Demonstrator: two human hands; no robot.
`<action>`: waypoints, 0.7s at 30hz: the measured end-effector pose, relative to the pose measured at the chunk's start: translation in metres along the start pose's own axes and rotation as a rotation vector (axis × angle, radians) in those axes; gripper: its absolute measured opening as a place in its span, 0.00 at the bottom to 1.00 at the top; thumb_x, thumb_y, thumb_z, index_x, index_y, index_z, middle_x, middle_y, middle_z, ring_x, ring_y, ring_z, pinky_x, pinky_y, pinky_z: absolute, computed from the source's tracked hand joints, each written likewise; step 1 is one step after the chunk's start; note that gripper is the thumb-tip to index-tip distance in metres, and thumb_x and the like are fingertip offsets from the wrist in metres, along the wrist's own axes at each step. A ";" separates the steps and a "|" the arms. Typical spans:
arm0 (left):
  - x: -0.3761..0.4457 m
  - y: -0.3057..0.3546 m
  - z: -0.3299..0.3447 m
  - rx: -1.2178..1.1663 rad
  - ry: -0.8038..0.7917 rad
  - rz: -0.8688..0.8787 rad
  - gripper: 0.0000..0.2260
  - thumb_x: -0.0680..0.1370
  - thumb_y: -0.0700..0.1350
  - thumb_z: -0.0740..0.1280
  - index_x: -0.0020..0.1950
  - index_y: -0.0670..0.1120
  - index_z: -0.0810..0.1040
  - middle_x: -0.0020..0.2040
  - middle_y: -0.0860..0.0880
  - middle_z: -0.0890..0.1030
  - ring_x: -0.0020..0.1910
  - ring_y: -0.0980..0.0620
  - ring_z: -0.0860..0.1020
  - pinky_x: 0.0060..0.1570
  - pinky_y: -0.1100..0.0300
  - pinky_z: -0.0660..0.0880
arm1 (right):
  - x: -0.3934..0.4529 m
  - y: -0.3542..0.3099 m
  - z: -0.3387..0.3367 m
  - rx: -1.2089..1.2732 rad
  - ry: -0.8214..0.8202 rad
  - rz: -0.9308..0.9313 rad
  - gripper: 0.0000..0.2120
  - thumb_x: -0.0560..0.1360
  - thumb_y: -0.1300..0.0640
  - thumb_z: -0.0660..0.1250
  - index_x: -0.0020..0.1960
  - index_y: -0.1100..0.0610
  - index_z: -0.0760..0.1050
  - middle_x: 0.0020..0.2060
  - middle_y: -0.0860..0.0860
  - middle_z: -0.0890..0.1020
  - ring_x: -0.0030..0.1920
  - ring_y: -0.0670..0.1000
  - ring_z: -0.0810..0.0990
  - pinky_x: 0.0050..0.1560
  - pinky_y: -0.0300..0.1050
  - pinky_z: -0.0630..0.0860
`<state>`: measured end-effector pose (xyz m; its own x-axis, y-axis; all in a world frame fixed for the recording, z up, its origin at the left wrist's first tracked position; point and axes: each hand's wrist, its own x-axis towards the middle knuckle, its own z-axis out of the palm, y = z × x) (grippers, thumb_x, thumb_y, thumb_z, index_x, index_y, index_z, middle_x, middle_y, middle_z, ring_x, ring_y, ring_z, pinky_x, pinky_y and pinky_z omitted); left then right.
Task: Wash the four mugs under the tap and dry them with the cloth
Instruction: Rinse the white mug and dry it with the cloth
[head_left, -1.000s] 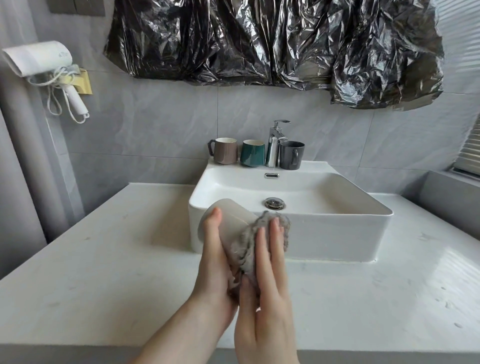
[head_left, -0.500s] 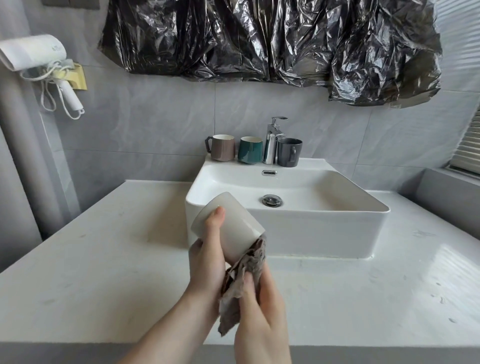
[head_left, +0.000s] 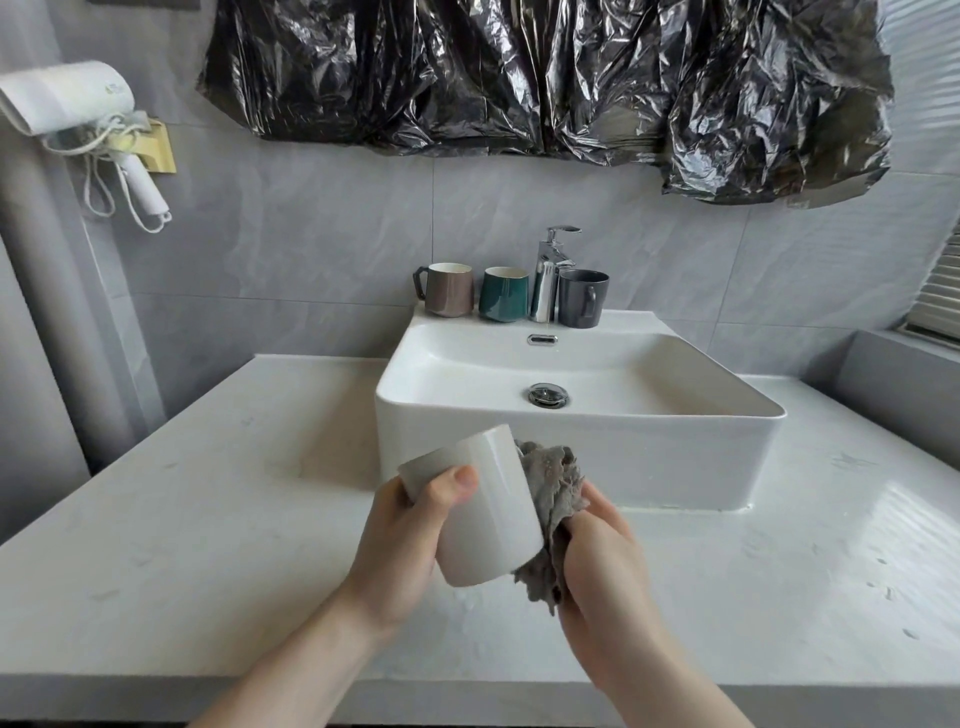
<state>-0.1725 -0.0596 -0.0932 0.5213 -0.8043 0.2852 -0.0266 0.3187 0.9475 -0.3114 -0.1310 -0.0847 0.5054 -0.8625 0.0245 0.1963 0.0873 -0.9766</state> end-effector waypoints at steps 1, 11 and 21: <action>-0.001 0.000 -0.002 0.015 -0.031 0.007 0.23 0.66 0.62 0.71 0.56 0.52 0.88 0.56 0.47 0.89 0.57 0.47 0.86 0.54 0.54 0.81 | 0.001 -0.003 -0.001 -0.067 0.007 -0.051 0.25 0.77 0.73 0.51 0.50 0.55 0.85 0.31 0.57 0.75 0.27 0.52 0.67 0.30 0.45 0.61; 0.004 -0.011 -0.002 0.080 0.112 -0.065 0.23 0.62 0.64 0.74 0.50 0.52 0.89 0.46 0.49 0.89 0.45 0.52 0.86 0.48 0.51 0.80 | -0.025 0.027 0.009 -0.204 -0.018 -0.349 0.23 0.85 0.63 0.58 0.68 0.39 0.79 0.36 0.46 0.83 0.32 0.46 0.74 0.35 0.38 0.72; 0.007 -0.014 0.008 -0.004 0.207 -0.079 0.25 0.62 0.63 0.75 0.49 0.46 0.89 0.47 0.47 0.90 0.49 0.47 0.88 0.50 0.49 0.82 | -0.037 0.038 0.017 -0.375 0.028 -0.615 0.28 0.79 0.62 0.59 0.73 0.41 0.76 0.72 0.36 0.75 0.70 0.44 0.75 0.68 0.40 0.72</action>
<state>-0.1752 -0.0733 -0.1035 0.6860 -0.7065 0.1741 0.0240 0.2611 0.9650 -0.3085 -0.0878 -0.1188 0.3737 -0.7133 0.5930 0.1339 -0.5911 -0.7954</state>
